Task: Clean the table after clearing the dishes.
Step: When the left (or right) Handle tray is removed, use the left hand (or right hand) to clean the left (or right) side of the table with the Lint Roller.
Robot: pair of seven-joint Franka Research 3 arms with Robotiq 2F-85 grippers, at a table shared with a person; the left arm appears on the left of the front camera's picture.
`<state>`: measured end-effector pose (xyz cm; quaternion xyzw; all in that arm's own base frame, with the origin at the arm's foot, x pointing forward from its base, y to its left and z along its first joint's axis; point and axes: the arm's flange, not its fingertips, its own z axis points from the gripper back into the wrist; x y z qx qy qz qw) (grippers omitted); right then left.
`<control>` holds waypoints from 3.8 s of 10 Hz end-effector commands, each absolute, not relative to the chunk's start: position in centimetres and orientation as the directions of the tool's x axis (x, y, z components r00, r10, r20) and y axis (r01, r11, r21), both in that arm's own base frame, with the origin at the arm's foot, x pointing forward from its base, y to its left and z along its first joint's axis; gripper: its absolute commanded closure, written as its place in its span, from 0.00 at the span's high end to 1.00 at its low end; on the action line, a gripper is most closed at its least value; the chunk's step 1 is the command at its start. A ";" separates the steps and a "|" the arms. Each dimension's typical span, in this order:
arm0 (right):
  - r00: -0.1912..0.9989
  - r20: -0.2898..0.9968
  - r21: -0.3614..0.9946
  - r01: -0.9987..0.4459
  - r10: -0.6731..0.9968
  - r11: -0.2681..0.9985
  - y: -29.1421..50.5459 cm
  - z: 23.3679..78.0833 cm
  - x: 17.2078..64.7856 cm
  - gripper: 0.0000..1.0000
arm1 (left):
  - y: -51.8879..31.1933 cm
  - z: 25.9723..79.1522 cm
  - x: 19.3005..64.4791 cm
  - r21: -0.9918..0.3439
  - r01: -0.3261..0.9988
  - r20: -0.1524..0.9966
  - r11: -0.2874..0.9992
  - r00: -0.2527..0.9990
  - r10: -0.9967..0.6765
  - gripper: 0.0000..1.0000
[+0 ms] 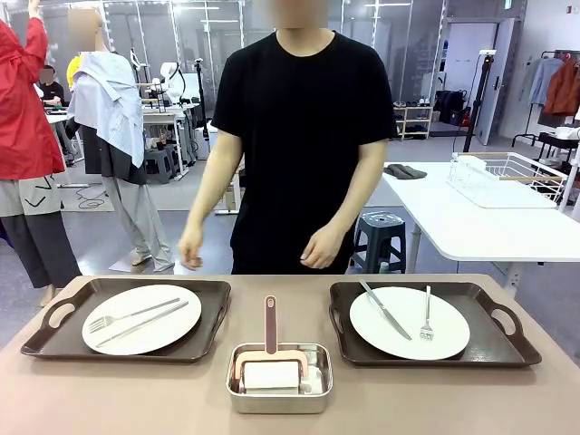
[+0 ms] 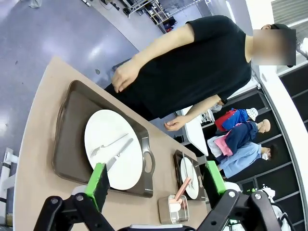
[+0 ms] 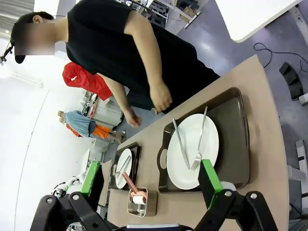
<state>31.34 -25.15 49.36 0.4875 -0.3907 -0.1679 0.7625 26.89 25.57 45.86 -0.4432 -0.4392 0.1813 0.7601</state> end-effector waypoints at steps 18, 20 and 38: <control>0.636 0.442 0.871 -0.137 -0.633 0.471 -25.2 49.6 31.2 1.00 | 25.7 45.8 26.7 -0.834 0.128 0.510 0.536 0.549 0.662 1.00; 0.636 0.442 0.871 -0.137 -0.633 0.471 -25.2 49.6 31.2 1.00 | 25.7 45.8 26.7 -0.834 0.128 0.510 0.536 0.549 0.662 1.00; 0.636 0.442 0.871 -0.137 -0.633 0.471 -25.2 49.6 31.2 1.00 | -7.1 46.6 45.8 -0.567 0.463 0.425 0.681 0.873 -0.239 1.00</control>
